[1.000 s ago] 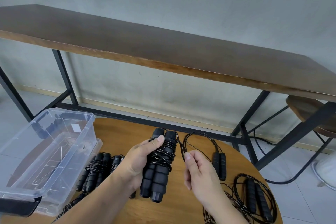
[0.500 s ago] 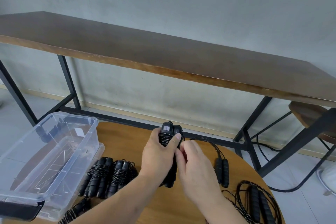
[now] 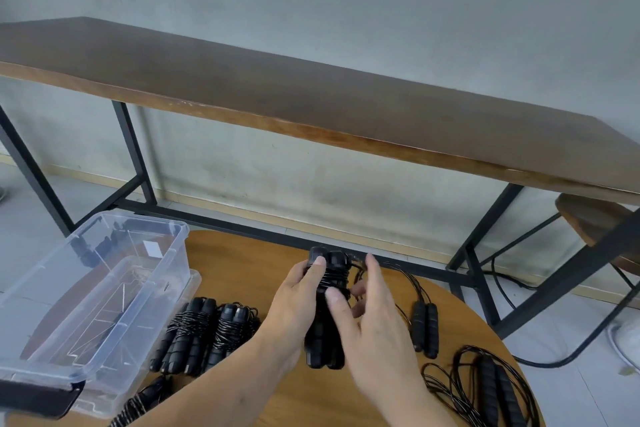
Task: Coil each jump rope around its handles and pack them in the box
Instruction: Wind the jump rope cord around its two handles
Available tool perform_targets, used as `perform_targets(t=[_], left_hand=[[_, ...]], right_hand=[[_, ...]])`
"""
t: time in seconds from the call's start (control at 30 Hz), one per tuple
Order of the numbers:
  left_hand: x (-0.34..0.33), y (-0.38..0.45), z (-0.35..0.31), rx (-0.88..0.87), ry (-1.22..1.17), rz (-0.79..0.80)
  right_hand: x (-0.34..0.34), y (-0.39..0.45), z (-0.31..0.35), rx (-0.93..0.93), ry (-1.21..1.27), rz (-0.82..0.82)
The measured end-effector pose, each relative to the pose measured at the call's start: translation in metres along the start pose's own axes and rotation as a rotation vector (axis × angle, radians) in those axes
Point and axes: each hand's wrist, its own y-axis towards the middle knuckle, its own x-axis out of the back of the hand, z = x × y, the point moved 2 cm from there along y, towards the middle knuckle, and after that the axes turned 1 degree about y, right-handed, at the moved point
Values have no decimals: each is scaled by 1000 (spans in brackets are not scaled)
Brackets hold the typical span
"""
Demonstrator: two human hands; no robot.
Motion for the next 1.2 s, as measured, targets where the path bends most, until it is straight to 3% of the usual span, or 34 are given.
perform_targets(t=[0.27, 0.5, 0.8, 1.07, 1.2], left_hand=[[12, 5, 14, 156, -44, 32], [16, 11, 20, 224, -89, 27], [19, 14, 35, 315, -111, 46], [42, 29, 56, 211, 181, -78], [55, 32, 84, 257, 208, -93]], right_hand=[[-7, 23, -25, -178, 270, 58], [-15, 28, -27, -533, 895, 77], [-38, 22, -44, -558, 693, 274], [-75, 25, -62, -546, 618, 372], [-98, 23, -77, -589, 589, 404]])
